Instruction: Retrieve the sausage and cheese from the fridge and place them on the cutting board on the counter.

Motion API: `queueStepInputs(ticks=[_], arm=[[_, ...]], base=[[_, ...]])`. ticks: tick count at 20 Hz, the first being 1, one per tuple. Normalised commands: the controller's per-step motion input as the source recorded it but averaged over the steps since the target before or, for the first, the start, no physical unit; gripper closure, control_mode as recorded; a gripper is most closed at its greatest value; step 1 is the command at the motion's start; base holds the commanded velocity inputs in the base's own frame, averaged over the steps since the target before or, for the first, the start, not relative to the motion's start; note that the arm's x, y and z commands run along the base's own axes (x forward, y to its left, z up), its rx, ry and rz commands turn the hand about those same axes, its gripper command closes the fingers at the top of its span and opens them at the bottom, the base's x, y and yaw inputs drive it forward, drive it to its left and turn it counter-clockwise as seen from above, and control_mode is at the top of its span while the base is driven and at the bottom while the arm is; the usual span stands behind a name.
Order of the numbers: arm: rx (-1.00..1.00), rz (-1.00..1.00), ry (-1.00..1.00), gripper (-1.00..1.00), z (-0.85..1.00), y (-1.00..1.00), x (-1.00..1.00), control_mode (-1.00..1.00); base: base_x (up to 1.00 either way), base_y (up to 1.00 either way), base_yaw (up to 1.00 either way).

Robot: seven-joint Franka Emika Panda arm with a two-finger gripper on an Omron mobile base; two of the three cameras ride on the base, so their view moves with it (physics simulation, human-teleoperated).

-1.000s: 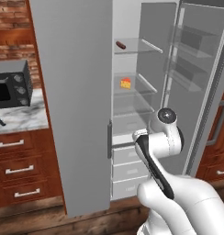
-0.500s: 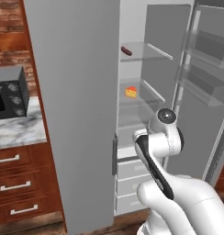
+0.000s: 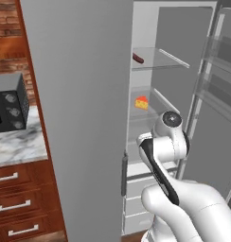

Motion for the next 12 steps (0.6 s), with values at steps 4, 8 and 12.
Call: queueStepInputs(ticks=[4, 8, 12], arm=[[0.0, 0.0, 0.0, -1.0, 0.0, 0.0, 0.0, 1.0], [0.0, 0.0, 0.0, -1.0, 0.0, 0.0, 0.0, 1.0], [0.0, 0.0, 0.0, -1.0, 0.0, 0.0, 0.0, 1.0]], base=[[0.0, 0.0, 0.0], [0.0, 0.0, 0.0], [0.0, 0.0, 0.0]])
